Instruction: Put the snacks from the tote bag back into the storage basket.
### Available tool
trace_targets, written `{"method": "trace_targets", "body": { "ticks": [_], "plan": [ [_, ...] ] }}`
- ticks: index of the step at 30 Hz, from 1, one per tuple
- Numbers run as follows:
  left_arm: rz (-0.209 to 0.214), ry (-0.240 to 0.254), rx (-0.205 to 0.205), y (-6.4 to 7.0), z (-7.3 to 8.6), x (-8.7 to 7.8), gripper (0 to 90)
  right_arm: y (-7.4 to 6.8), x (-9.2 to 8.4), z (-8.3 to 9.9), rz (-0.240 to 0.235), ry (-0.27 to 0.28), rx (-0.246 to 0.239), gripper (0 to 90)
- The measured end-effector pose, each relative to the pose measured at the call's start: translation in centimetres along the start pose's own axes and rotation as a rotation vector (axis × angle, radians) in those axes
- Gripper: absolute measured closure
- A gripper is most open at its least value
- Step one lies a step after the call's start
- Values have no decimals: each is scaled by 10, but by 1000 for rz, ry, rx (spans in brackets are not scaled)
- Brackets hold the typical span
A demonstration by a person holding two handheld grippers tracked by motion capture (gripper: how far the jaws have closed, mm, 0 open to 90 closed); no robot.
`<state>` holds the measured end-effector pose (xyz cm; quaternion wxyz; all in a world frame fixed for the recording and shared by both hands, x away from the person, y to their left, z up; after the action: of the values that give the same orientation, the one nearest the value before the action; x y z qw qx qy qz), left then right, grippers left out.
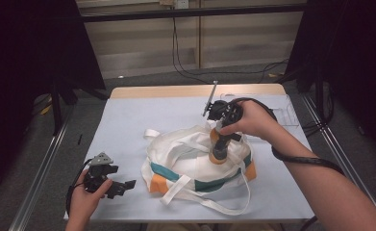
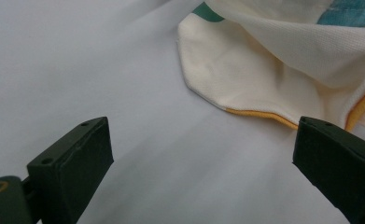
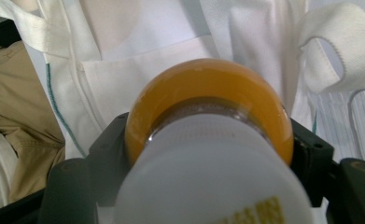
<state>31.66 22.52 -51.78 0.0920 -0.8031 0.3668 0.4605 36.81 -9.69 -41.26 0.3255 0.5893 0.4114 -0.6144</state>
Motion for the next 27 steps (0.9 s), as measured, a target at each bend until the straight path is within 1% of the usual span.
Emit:
{"method": "trace_targets", "body": {
  "ticks": [7,9,12,13,20,24,27],
  "plan": [
    [0,-1,-1,0,0,0,46,2,-11,2,-10,3,27,297],
    [4,-12,8,0,1,0,46,3,-16,4,-9,-1,37,297],
    [3,-12,4,1,1,1,46,4,-18,4,-5,1,37,297],
    [4,-13,3,1,1,2,46,5,-21,5,-11,9,42,297],
    [5,-13,4,1,1,1,46,5,-30,6,-10,9,45,296],
    [5,-9,4,1,0,1,46,7,-37,6,-11,24,58,297],
    [4,-13,6,1,1,1,46,7,-40,7,-12,18,57,297]
  ]
}}
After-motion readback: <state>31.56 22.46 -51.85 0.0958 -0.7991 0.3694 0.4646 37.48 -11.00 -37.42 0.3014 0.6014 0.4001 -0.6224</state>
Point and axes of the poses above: each handheld gripper's, and its own axes: x roughly forward along the jaws, z roughly out of its underside, y roughly to its right, the point moved 9 cm from there along x, roughly forward along the jaws, and after that the axes turned 8 degrees about -y, right-handed, at the moved point
